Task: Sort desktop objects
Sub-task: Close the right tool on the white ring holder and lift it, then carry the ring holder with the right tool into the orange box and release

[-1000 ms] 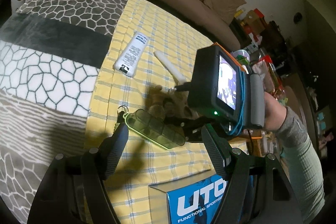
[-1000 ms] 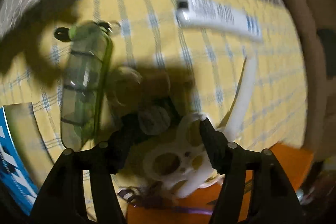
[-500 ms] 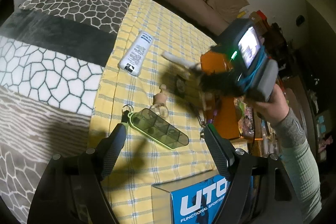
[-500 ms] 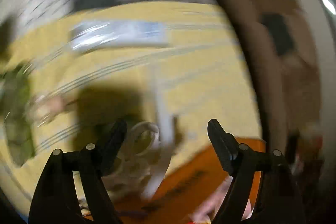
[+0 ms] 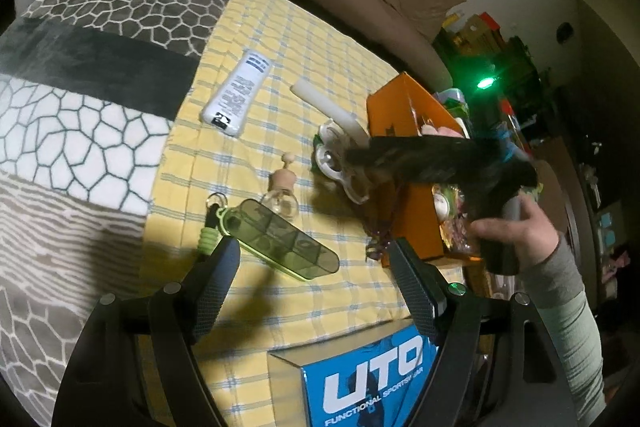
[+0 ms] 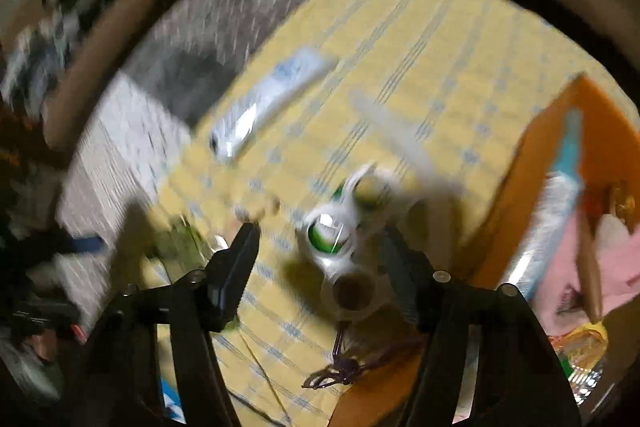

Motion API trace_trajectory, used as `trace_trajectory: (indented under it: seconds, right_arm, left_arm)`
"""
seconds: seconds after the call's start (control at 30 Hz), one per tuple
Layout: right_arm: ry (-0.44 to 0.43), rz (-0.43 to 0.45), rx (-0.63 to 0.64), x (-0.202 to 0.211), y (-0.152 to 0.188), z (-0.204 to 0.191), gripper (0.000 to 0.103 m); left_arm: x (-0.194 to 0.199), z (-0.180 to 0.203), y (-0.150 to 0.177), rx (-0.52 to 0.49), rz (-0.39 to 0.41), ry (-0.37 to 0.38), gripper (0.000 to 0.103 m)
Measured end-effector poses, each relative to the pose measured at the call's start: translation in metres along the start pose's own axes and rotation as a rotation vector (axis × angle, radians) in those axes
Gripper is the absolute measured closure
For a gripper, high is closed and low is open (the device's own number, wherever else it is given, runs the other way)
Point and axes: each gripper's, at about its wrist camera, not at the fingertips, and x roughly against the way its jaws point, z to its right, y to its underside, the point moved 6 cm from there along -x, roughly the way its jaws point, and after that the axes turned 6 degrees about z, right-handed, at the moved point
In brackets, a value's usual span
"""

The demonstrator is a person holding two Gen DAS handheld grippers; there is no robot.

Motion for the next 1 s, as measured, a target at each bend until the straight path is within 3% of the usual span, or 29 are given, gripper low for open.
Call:
trace_trajectory:
  seconds: [0.07,0.2,0.27,0.3,0.43,0.5,0.7,0.77,0.93,1.0]
  right_arm:
    - [-0.026,-0.057,0.008,-0.018,0.005,-0.012,0.051]
    - [0.091,-0.096,0.128,-0.04,0.008,-0.028,0.054]
    - [0.079,-0.106,0.135,-0.046,0.004,-0.032,0.085]
    - [0.094,-0.096,0.144,-0.047,0.002,-0.032,0.092]
    - [0.091,-0.122,0.141,-0.055,0.003,-0.034,0.092]
    - [0.038,-0.105,0.078,-0.05,-0.001,-0.031,0.092]
    - [-0.21,0.149,-0.158,0.018,-0.015,-0.017,0.092]
    - [-0.298,0.242,-0.226,0.043,-0.017,-0.015,0.092]
    - [-0.484,0.409,-0.327,0.099,-0.018,-0.023,0.092]
    - [-0.536,0.458,-0.351,0.122,-0.014,-0.025,0.092]
  left_arm:
    - [-0.001,0.002,0.0,-0.001,0.0,0.002,0.024]
    - [-0.002,0.002,-0.001,0.002,-0.002,0.003,0.024]
    - [-0.003,0.003,0.0,0.001,-0.004,0.004,0.024]
    - [-0.003,0.003,0.0,0.0,-0.005,0.005,0.024]
    - [0.0,0.004,-0.001,0.0,0.001,0.01,0.024]
    - [0.001,0.003,-0.002,0.003,0.003,0.013,0.024]
    - [0.004,0.01,-0.003,-0.019,0.017,0.041,0.024]
    - [0.005,0.016,-0.003,-0.057,0.026,0.04,0.02]
    - [0.003,0.038,-0.003,-0.253,0.096,-0.107,0.018]
    - [0.003,0.052,-0.003,-0.293,0.126,-0.095,0.018]
